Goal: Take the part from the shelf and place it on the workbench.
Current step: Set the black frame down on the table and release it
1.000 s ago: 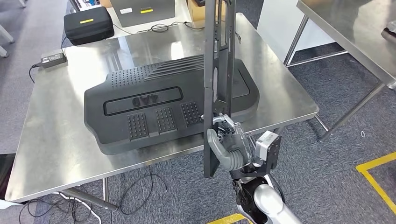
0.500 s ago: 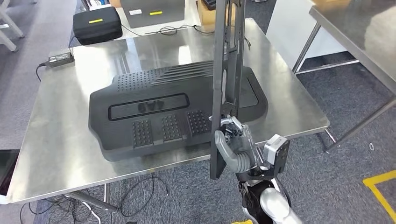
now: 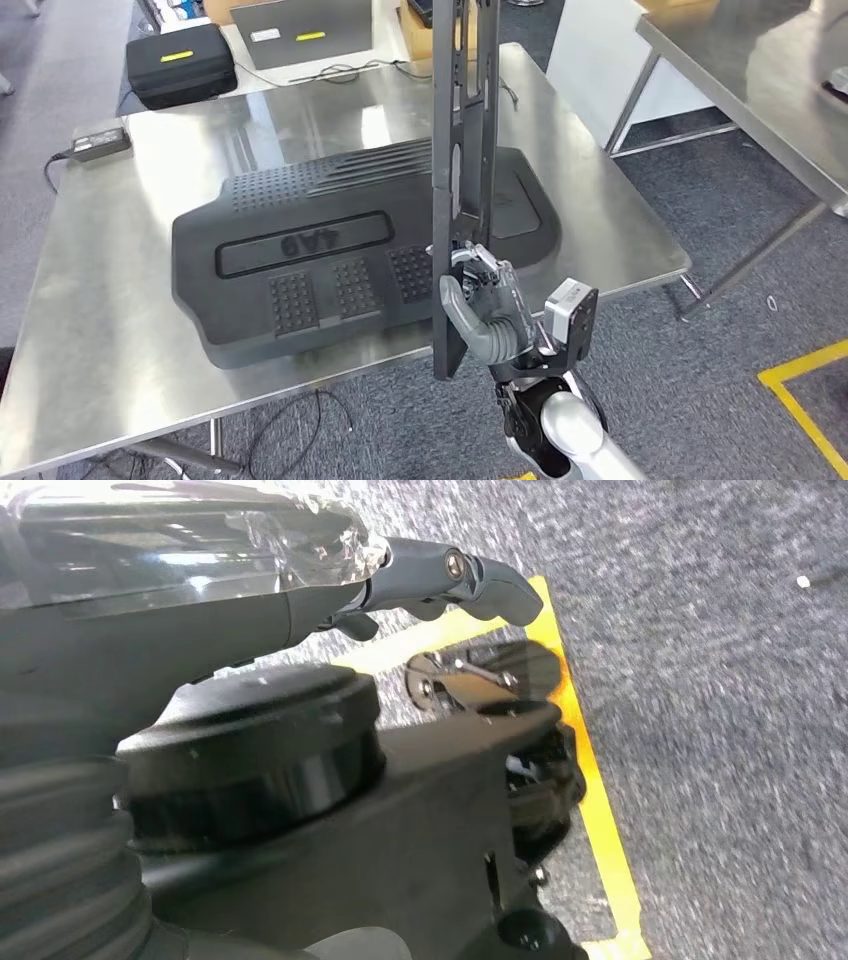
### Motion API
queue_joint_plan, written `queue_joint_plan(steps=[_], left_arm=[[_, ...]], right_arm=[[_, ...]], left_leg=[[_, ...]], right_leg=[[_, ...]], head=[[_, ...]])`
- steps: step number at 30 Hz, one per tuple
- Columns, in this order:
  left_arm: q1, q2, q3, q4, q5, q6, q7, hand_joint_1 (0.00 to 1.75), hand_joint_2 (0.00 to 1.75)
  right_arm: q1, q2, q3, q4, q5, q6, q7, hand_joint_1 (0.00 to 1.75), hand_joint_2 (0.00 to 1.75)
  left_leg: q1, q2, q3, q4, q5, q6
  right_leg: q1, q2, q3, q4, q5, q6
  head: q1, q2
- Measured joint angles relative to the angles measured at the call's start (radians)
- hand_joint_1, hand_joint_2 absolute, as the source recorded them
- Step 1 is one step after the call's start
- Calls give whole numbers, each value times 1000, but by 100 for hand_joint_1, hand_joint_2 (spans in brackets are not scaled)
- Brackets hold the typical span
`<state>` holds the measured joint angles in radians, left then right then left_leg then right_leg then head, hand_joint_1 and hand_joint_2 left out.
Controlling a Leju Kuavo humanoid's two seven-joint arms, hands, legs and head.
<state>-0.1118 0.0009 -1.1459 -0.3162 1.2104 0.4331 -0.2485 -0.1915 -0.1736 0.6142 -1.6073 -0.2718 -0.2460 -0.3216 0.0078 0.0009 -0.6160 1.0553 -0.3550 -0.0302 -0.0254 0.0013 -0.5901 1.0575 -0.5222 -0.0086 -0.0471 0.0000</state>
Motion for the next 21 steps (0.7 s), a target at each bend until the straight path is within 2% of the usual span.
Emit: queue_joint_plan(steps=[2, 3, 4, 6, 7, 8, 9, 11, 12, 13, 14, 17, 18, 19, 21], left_arm=[[0, 0, -3, 0, -4, -2, 0, 0, 175], [0, 0, -4, 0, -6, -3, 0, 0, 175], [-1, 0, -5, 0, -7, -5, 0, 0, 175], [-3, 0, -6, 0, -8, -7, 0, 0, 175], [-3, 0, -8, 0, -8, -9, 0, 0, 175], [-3, 0, -9, 0, -9, -10, 0, 0, 175], [-3, 0, -10, 0, -10, -11, 0, 0, 175], [-3, 0, -11, 0, -13, -13, 0, 0, 175], [-4, 0, -11, 0, -14, -14, 0, 0, 175], [-4, 0, -11, 0, -15, -15, 0, 0, 175], [-5, 0, -11, 0, -16, -15, 0, 0, 175], [-6, 0, -12, 0, -16, -16, 0, 0, 175], [-6, 0, -12, 0, -16, -16, 0, 0, 175], [-6, 1, -12, 0, -16, -16, 0, 0, 175], [-5, 1, -12, 0, -16, -16, 0, 0, 175]], right_arm=[[0, 0, 0, 0, 2, -8, 0, 175, 175], [0, 0, 0, 0, 3, -12, 0, 175, 175], [0, 0, 0, 0, 4, -16, 0, 175, 175], [0, 0, 0, 0, 5, -22, -1, 175, 175], [1, -1, 0, 0, 6, -25, -1, 175, 175], [1, -1, 0, 0, 7, -27, -1, 175, 175], [1, -1, 0, 0, 8, -28, -1, 175, 175], [-1, -1, 0, 0, 10, -30, -1, 175, 175], [-3, -1, 0, 0, 11, -31, -1, 175, 175], [-5, -1, 0, -1, 12, -31, -1, 175, 175], [-7, -1, 0, -1, 12, -31, -1, 175, 175], [-9, -1, 0, -3, 13, -31, -2, 175, 175], [-10, 0, 0, -4, 13, -31, -2, 175, 175], [-11, 0, 0, -5, 14, -31, -2, 175, 175], [-12, 1, 0, -6, 14, -31, -2, 175, 175]], left_leg=[[2, -1, 8, -12, 3, 13], [3, -2, 14, -19, 5, 19], [4, -2, 18, -25, 7, 26], [-3, -1, 22, -27, 4, 34], [-7, -2, 23, -26, 2, 38], [-10, -2, 26, -26, 0, 40], [-13, -3, 29, -26, -3, 42], [-17, -4, 39, -24, -11, 41], [-19, -5, 41, -21, -15, 38], [-20, -5, 41, -19, -18, 35], [-20, -5, 41, -18, -20, 31], [-19, -4, 42, -14, -28, 15], [-18, -4, 35, 8, -42, 9], [-16, -4, 18, 49, -65, 2], [-6, -4, -44, 176, -121, -12]], right_leg=[[-1, -3, 5, 2, -9, 12], [-1, -4, -3, 23, -23, 15], [-1, -4, -21, 64, -45, 17], [1, -3, -86, 185, -92, 15], [2, -3, -115, 232, -102, 13], [3, -3, -129, 248, -92, 11], [3, -3, -124, 227, -65, 7], [7, -3, -77, 110, 6, -5], [10, -4, -53, 54, 27, -9], [13, -4, -37, 18, 36, -13], [16, -3, -31, 4, 32, -16], [12, -1, -25, -10, 33, -23], [9, -2, -21, -15, 33, -26], [6, -3, -17, -19, 33, -30], [5, -4, -13, -21, 30, -35]], head=[[7, 0], [13, 0], [21, 0], [38, 0], [44, 0], [50, 0], [54, 0], [62, 0], [64, 0], [64, 0], [64, 0], [62, 0], [58, 0], [53, 0], [40, 0]])
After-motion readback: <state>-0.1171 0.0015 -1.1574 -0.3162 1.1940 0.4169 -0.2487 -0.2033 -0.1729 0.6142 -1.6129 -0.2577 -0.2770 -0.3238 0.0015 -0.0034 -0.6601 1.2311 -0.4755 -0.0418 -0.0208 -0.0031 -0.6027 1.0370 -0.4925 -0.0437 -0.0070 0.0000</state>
